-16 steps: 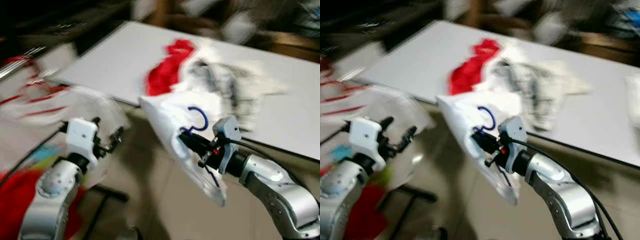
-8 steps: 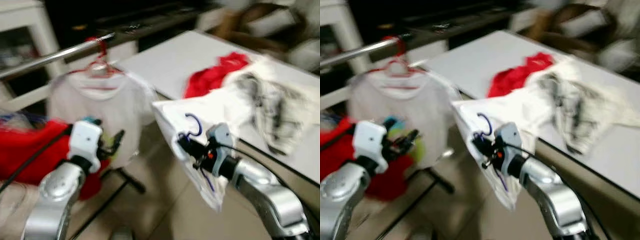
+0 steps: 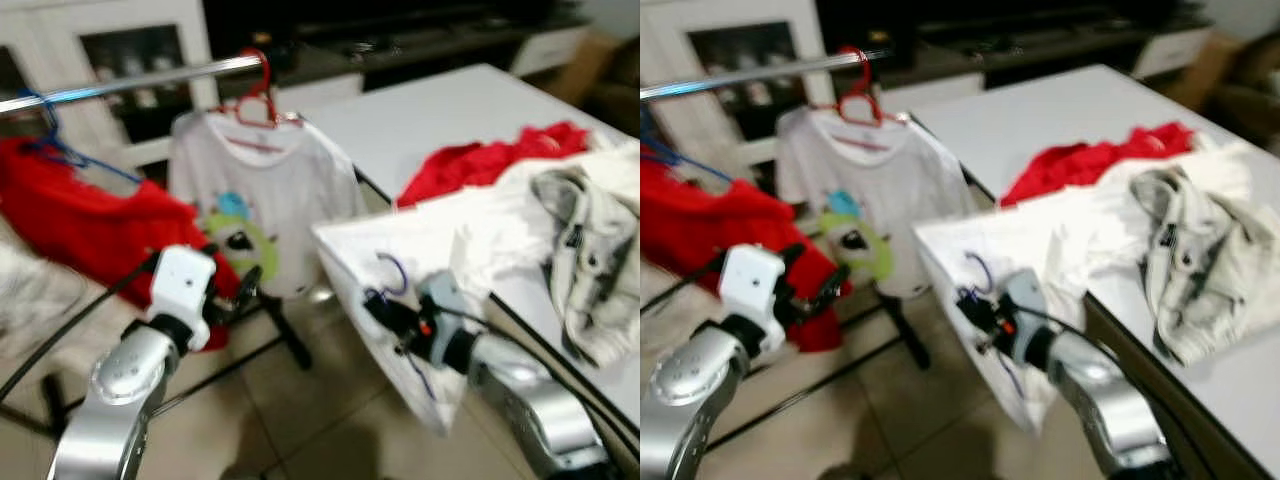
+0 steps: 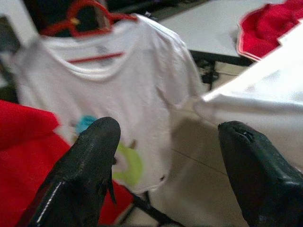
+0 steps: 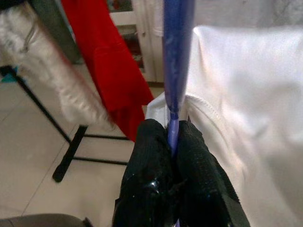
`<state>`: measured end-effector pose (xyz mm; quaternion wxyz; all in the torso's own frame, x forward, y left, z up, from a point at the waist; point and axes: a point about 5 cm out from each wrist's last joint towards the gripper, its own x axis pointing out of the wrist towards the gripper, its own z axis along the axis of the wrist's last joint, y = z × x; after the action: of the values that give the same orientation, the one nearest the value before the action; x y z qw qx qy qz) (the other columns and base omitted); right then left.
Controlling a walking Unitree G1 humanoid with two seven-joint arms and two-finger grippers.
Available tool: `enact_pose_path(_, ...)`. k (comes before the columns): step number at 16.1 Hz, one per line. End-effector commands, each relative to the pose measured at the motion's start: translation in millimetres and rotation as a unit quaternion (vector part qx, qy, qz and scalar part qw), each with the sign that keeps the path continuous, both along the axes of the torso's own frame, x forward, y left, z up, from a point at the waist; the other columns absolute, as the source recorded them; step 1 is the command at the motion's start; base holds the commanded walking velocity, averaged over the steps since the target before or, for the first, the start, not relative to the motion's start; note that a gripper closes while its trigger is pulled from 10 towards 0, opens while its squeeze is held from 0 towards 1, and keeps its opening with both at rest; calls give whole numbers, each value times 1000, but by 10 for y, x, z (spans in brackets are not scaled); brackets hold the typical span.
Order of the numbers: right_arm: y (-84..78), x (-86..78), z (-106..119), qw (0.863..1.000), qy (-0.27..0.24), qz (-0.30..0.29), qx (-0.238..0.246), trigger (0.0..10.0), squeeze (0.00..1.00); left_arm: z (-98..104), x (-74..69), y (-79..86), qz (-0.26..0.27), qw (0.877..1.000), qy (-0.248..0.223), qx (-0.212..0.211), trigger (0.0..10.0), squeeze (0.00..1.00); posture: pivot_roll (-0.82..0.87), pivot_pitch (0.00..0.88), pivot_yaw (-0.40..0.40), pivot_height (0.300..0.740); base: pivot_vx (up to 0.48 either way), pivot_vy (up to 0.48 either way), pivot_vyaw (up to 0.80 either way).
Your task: Hang hanger
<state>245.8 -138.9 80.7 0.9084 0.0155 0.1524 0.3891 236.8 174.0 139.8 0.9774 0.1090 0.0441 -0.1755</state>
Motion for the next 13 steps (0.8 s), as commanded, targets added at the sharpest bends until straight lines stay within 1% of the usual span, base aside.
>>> enact_pose_path(1, 61, 7, 68, 999, -24, 24, 12, 10000, 0, 30, 0, 45, 6, 1000, -6, 10, 10000, 0, -4, 24, -50, 740, 0, 0, 800)
enact_pose_path(2, 51, -10, 50, 999, -24, 28, 11, 10000, 0, 19, -4, 49, 8, 1000, -1, 5, 10000, 0, -3, 25, -50, 740, 0, 0, 800)
enact_pose_path(4, -109, -32, -79, 1000, -16, 26, 7, 10000, 0, -7, -12, 66, 11, 1000, 7, 4, 10000, 0, -2, 30, -52, 740, 0, 0, 800)
enact_pose_path(6, -352, -40, -226, 1000, -5, 22, 1, 10000, 0, -8, -28, 64, 11, 1000, 8, 5, 10000, 0, 1, 35, -54, 740, 0, 0, 800)
enact_pose_path(7, -396, -42, -250, 1000, -3, 21, -1, 10000, 0, -6, -30, 66, 11, 1000, 7, 4, 10000, 0, 3, 40, -55, 740, 0, 0, 800)
enact_pose_path(8, -591, -23, -351, 1000, 10, 9, -11, 10000, 0, -5, -41, 73, 12, 1000, 8, 2, 10000, 0, 4, 44, -56, 740, 0, 0, 800)
enact_pose_path(9, -680, -1, -413, 1000, 18, -5, -17, 10000, 0, -7, -43, 77, 13, 1000, 9, 5, 10000, 0, 3, 48, -57, 740, 0, 0, 800)
enact_pose_path(10, -775, 48, -493, 999, 26, -35, -25, 10000, 0, -11, -41, 83, 14, 1000, 9, 11, 10000, 0, 3, 48, -57, 740, 0, 0, 563)
enact_pose_path(11, -826, 101, -528, 997, 33, -66, -30, 10000, 0, -11, -32, 86, 16, 1000, 9, 11, 10000, 0, -2, 52, -54, 740, 0, 0, 0)
enact_pose_path(12, -874, 199, -563, 992, 36, -113, -42, 10000, 0, -6, -18, 87, 18, 1000, 7, 10, 10000, 0, -2, 52, -54, 740, 0, 0, 0)
enact_pose_path(13, -931, 286, -524, 987, 17, -150, -51, 10000, 0, 8, 4, 89, 19, 1000, 4, 9, 10000, 0, -4, 53, -48, 740, 0, 0, 0)
